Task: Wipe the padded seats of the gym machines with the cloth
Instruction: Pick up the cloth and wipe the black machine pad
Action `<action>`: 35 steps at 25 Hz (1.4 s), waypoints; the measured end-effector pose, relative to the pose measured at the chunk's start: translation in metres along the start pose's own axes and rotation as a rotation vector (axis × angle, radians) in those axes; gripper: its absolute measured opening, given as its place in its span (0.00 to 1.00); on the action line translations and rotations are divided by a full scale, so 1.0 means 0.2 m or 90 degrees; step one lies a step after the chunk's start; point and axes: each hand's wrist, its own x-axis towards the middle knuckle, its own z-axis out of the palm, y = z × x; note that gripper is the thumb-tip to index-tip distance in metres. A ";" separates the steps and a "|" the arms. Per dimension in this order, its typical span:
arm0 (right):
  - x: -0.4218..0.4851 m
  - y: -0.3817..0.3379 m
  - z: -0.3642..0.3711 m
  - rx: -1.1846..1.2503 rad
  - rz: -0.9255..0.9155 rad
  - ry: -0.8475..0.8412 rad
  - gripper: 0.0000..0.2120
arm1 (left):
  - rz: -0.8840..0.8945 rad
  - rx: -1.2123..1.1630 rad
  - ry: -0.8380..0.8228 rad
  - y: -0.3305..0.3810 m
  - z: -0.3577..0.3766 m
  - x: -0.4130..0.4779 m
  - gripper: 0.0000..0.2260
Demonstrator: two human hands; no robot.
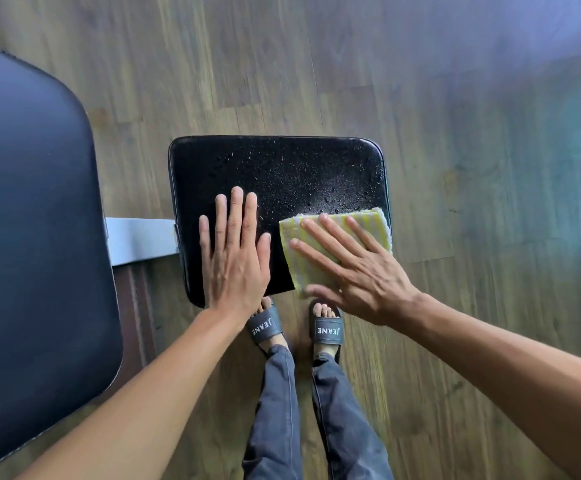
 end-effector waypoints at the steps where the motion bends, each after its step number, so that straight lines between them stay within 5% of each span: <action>1: 0.04 0.01 0.01 -0.003 0.020 0.020 0.32 | 0.002 0.005 0.008 0.00 0.00 0.00 0.25; 11: 0.41 0.19 -0.05 0.050 0.332 0.063 0.30 | 0.022 0.014 0.023 -0.02 0.01 0.00 0.25; 16: 0.18 0.03 0.01 0.162 0.520 0.083 0.30 | 0.023 0.010 0.017 -0.02 0.01 0.00 0.25; 25: 0.31 0.03 -0.01 0.143 0.530 0.062 0.30 | -0.018 -0.029 0.052 -0.09 -0.02 0.04 0.25; 35: 0.72 -0.09 -0.03 0.107 0.380 0.067 0.30 | -0.059 -0.098 0.051 -0.14 -0.01 0.03 0.25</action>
